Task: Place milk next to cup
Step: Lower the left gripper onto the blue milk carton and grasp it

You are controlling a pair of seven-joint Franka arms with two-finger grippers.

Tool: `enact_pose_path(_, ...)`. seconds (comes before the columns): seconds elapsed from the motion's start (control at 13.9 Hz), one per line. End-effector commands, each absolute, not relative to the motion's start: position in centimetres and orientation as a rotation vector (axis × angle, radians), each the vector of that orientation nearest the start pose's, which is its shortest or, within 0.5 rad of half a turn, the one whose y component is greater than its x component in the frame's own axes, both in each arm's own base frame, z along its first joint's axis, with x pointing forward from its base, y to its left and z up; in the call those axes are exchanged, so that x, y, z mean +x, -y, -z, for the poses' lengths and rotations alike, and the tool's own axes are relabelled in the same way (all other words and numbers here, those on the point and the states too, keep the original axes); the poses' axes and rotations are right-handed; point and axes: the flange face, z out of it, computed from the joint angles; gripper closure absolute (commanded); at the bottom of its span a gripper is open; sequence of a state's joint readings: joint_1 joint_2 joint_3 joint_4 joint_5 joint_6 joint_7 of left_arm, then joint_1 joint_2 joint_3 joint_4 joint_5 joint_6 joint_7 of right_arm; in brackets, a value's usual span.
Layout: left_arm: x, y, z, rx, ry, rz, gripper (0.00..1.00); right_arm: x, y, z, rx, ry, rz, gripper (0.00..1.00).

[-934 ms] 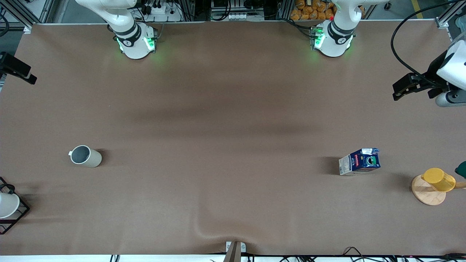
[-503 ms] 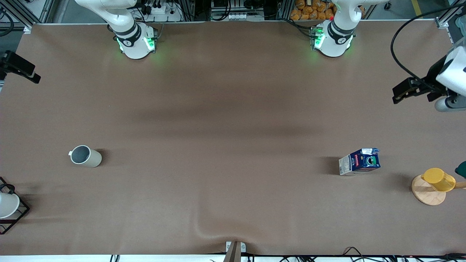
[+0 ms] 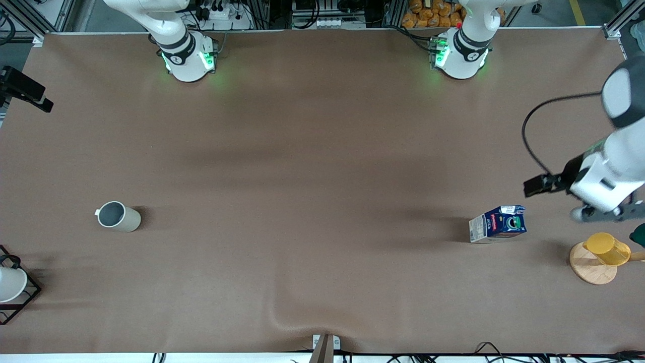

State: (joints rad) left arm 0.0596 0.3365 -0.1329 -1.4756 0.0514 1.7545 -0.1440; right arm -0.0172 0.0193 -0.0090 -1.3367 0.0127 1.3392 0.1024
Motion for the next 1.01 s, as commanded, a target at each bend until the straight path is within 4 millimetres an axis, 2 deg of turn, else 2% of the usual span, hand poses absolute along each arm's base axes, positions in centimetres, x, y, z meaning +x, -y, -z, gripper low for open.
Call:
enact_pose_path(0.0,67.0,3.2,-45.8,-3.133,0.074,-0.078,0.0,54.4,0.2,-66.7,-3.119,-0.179,0.013,0.0)
enact_pose_path(0.29,68.1,3.5,-42.5,-3.107,0.043,-0.088,0.0,59.1,0.7,-59.6,-3.122,-0.15,0.018,0.0)
enact_pose_path(0.36,68.3,3.6,-42.3,-3.098,0.036,-0.062,0.0,60.4,0.8,-57.5,-3.123,-0.135,0.021,0.0)
enact_pose_path(0.5,68.8,3.5,-40.3,-3.101,0.035,-0.086,0.0,63.0,1.3,-52.7,-3.127,0.006,0.032,0.0)
enact_pose_path(0.65,69.2,3.4,-38.5,-3.104,0.035,-0.091,0.0,63.8,3.1,-48.0,-3.127,-0.005,0.001,0.0)
enact_pose_path(0.79,69.3,3.3,-37.4,-3.105,0.034,-0.108,0.0,63.4,4.8,-42.1,-3.13,-0.051,0.006,0.0)
enact_pose_path(0.93,69.2,3.2,-36.7,-3.104,0.035,-0.127,0.0,63.3,5.6,-38.1,-3.132,-0.083,-0.004,0.0)
